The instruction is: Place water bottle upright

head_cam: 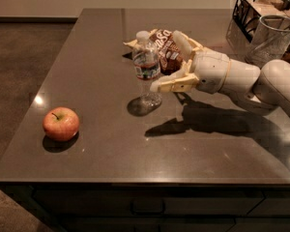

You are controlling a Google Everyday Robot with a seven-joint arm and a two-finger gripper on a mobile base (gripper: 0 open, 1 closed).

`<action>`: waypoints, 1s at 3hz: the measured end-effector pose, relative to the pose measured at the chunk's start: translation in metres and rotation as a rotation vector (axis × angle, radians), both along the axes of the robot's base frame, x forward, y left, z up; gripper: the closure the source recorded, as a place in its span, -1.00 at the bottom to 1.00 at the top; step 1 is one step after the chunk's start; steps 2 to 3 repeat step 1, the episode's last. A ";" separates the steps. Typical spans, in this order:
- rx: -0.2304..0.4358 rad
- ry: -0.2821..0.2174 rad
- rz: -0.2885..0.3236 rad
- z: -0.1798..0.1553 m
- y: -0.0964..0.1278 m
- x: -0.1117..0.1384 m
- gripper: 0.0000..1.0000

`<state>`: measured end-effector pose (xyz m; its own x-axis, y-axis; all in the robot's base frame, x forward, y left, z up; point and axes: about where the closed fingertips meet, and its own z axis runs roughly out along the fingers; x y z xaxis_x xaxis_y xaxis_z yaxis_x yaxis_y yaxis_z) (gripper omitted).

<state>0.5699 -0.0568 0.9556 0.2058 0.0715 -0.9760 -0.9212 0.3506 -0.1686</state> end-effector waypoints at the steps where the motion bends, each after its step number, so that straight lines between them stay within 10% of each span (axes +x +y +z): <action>1: 0.000 0.000 0.000 0.000 0.000 0.000 -1.00; 3: 0.000 0.000 0.000 0.000 0.000 0.000 -1.00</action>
Offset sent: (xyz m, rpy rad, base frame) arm 0.0000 0.0000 0.0000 0.0000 0.0000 0.0000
